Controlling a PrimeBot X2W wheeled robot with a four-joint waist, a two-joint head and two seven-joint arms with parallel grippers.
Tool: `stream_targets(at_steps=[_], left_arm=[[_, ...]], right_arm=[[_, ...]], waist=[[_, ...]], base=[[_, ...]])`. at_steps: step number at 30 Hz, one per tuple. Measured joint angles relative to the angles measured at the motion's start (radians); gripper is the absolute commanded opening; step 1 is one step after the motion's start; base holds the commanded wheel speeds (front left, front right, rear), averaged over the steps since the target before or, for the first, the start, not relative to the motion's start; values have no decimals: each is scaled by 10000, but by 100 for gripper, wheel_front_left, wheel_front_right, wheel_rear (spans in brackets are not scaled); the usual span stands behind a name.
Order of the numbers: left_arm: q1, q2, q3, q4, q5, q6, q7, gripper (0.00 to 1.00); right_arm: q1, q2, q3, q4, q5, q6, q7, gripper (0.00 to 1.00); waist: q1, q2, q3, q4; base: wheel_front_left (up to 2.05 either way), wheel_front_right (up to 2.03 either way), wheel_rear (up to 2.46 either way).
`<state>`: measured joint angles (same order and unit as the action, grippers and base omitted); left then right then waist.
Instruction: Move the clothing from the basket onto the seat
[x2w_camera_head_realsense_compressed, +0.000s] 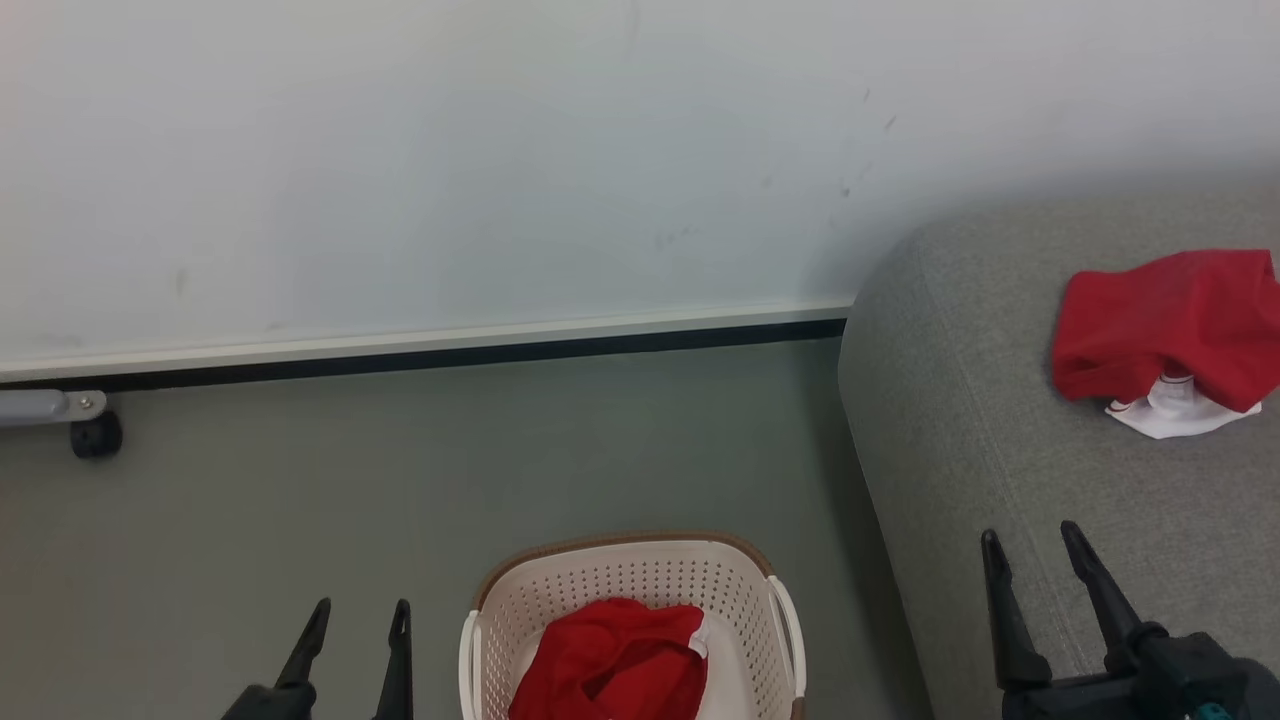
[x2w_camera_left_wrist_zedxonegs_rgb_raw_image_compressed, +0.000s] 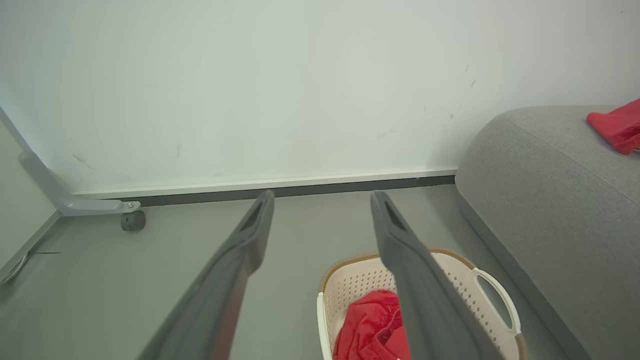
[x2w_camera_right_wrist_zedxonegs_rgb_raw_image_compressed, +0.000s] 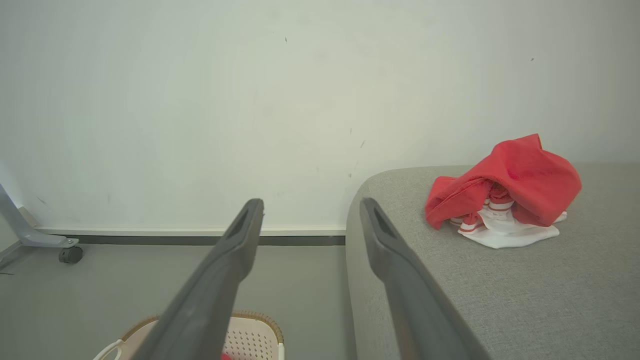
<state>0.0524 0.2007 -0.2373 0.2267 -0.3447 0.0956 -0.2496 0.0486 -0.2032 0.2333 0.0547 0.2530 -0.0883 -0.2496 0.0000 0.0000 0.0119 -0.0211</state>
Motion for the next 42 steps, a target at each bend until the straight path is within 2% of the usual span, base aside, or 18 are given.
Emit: stream_targets(at_steps=[12,21,26,42], left_arm=[[-1680,-483,-1135,1308,593,-431,380,100],[-2665,-729,-1662,2614,986,-694,884,100],[-3559,-848,-1990,3361,1252,-788,1195,100],[-5940,-1020,-2545,5480,2182,-780,2040,100]], right_arm=[[-1197,-199,-282,-489,-79,17,-2,100],[-3129,-378,-257,-940,-240,267,17,100],[-3877,-391,-318,-1168,-247,282,31,100],[-5111,-357,-420,-2031,-389,268,117,100]], waist=[[2,2,1512,-221],[2,2,2765,-648],[3,2,3482,-938],[2,2,6038,-1671]], base=[[0,0,0],[0,0,0],[0,0,0],[0,0,0]])
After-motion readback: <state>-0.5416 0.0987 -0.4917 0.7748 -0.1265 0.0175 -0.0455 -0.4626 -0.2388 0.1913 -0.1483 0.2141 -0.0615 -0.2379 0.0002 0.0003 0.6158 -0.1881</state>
